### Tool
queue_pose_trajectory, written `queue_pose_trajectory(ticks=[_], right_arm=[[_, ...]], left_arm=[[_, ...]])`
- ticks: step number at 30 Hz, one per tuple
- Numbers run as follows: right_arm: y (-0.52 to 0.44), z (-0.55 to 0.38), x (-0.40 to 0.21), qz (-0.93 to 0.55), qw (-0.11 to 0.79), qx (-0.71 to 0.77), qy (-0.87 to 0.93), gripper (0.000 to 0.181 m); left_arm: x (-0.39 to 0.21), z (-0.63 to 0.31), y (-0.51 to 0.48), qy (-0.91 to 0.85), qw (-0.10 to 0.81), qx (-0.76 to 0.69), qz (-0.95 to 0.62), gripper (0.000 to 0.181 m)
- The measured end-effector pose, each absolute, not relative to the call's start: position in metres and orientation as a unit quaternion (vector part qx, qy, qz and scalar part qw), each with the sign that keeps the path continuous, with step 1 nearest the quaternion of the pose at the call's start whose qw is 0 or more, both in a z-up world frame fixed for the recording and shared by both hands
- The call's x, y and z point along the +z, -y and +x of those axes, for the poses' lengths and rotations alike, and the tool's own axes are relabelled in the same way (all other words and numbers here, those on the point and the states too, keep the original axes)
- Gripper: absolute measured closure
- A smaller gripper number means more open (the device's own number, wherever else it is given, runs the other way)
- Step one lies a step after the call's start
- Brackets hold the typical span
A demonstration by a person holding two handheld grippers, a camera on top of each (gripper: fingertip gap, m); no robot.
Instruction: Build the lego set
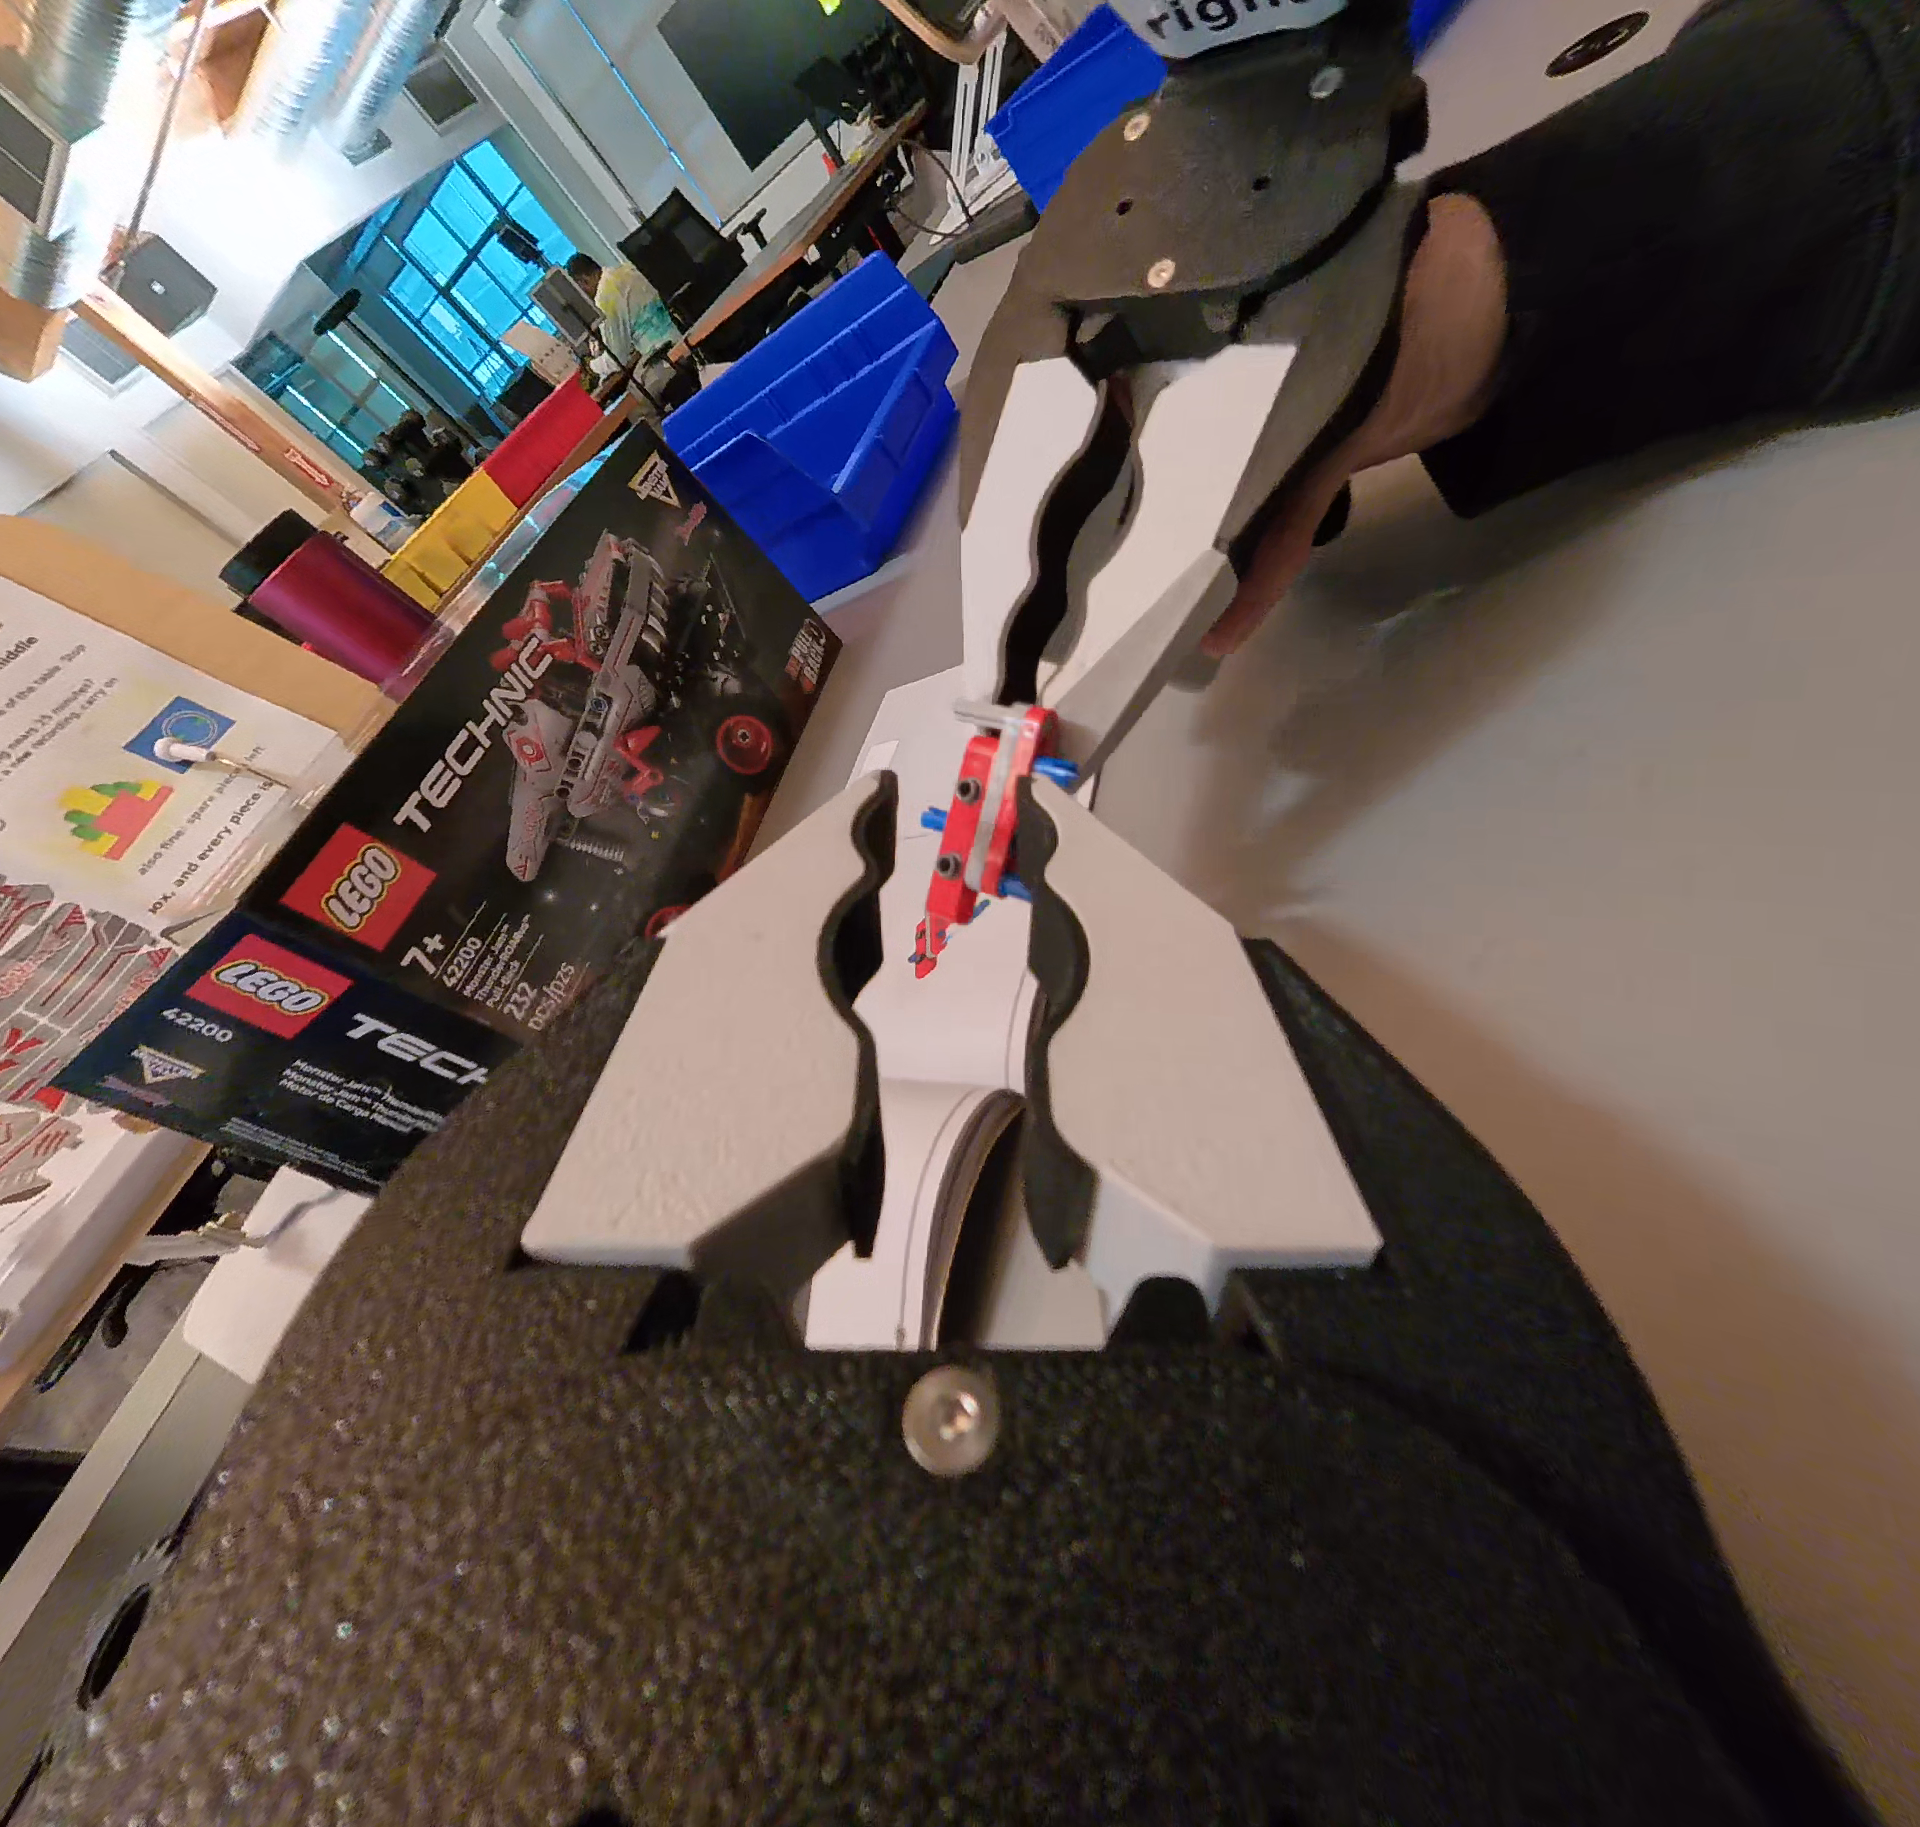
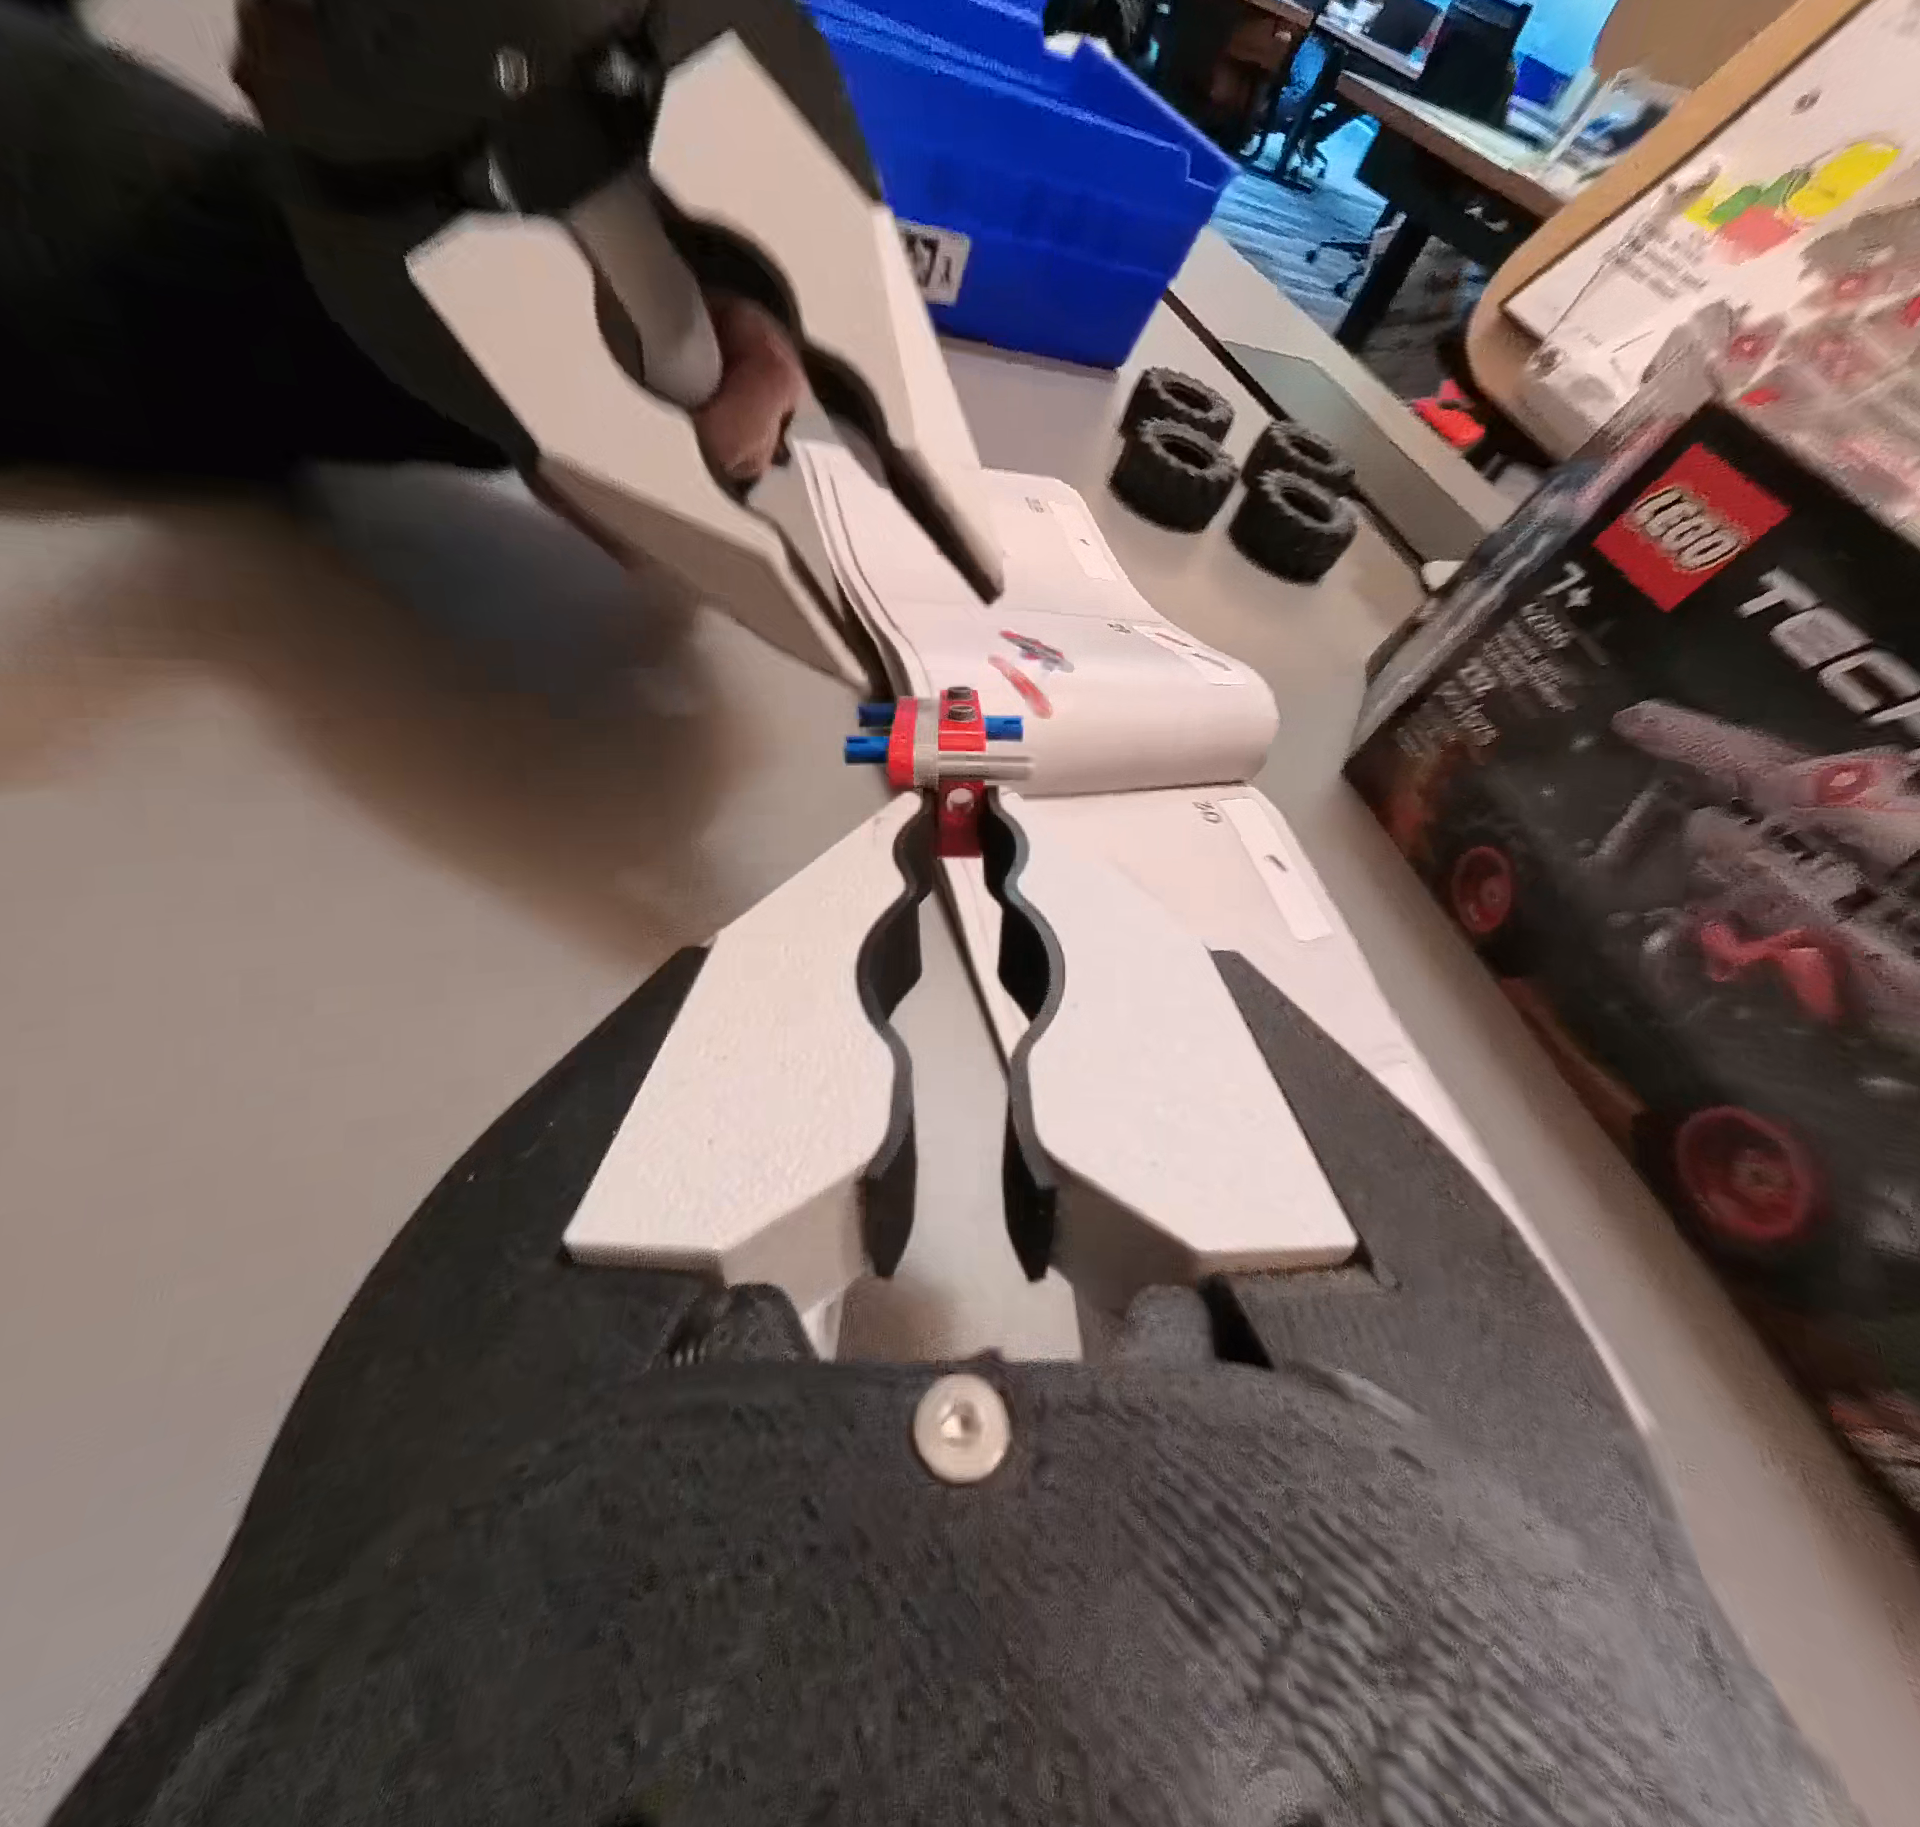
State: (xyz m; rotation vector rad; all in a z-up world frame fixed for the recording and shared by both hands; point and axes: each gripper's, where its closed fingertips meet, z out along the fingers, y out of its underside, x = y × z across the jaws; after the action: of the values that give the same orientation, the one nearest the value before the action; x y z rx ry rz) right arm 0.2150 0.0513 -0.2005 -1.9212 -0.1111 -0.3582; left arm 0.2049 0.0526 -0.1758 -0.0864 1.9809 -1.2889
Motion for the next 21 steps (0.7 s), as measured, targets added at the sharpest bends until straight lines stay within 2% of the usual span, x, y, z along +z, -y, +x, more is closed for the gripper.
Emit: queue_pose_trajectory(ticks=[1,4,9,13,17,21], right_arm=[[-0.048,0.217,-0.203,-0.816,0.545,-0.183,0.064,0.176],[-0.028,0.222,-0.202,-0.812,0.5,-0.289,0.077,0.176],[0.024,0.232,-0.208,-0.799,0.348,-0.479,0.104,0.176],[0.03,0.221,-0.223,-0.795,0.283,-0.508,0.171,0.175],[0.031,0.218,-0.234,-0.806,0.286,-0.483,0.187,0.165],[0.036,0.213,-0.246,-0.826,0.294,-0.442,0.19,0.174]], left_arm=[[-0.175,0.205,-0.053,-0.773,0.382,-0.505,-0.032,0.162],[-0.179,0.211,-0.059,-0.778,0.385,-0.493,-0.047,0.162],[-0.201,0.225,-0.066,-0.811,0.366,-0.445,-0.097,0.162],[-0.217,0.23,-0.06,-0.831,0.35,-0.42,-0.105,0.164],[-0.222,0.23,-0.052,-0.836,0.336,-0.421,-0.106,0.166],[-0.222,0.229,-0.047,-0.836,0.329,-0.425,-0.116,0.167]])
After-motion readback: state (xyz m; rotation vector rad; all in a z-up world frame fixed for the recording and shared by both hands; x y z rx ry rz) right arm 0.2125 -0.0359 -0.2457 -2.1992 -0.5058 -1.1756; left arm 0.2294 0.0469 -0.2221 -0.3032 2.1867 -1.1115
